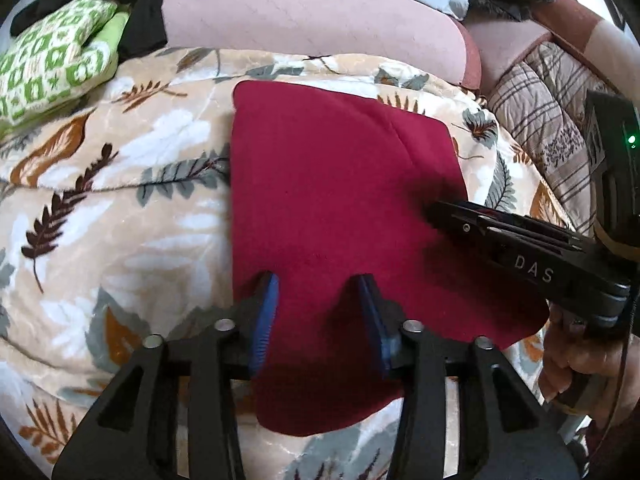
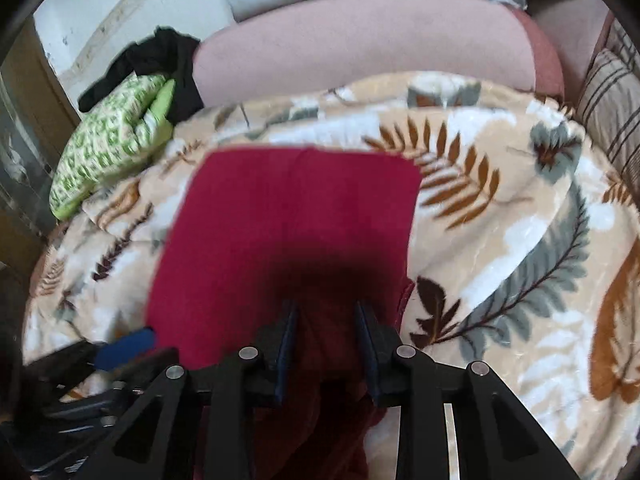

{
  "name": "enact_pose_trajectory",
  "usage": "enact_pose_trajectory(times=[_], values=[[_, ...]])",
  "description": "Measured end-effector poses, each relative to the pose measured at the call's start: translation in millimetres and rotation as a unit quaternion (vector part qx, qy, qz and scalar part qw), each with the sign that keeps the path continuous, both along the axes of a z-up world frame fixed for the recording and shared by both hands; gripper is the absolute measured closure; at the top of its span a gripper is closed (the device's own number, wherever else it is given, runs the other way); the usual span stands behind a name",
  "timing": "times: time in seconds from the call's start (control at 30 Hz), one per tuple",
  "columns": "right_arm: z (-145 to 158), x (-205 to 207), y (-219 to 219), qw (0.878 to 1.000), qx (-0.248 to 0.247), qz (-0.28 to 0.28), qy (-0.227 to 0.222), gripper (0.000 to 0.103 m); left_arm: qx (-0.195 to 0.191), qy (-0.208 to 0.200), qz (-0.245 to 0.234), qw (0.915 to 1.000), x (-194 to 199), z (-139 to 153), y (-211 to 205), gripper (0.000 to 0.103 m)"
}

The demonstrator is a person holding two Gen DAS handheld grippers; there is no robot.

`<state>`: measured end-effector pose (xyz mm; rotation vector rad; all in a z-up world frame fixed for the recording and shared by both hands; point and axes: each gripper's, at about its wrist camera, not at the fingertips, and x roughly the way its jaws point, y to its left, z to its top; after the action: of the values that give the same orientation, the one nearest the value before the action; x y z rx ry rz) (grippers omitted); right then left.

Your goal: Fold small clothes

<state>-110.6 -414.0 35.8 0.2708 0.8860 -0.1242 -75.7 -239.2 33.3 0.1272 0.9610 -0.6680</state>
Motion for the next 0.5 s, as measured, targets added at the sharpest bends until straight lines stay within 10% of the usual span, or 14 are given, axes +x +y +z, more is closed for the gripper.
enact_pose_trajectory(times=[0.5], values=[[-0.1, -41.4, -2.4, 1.000, 0.014, -0.010, 0.025, 0.062, -0.001, 0.014, 0.035, 0.9993, 1.2, 12.9, 12.8, 0.049]])
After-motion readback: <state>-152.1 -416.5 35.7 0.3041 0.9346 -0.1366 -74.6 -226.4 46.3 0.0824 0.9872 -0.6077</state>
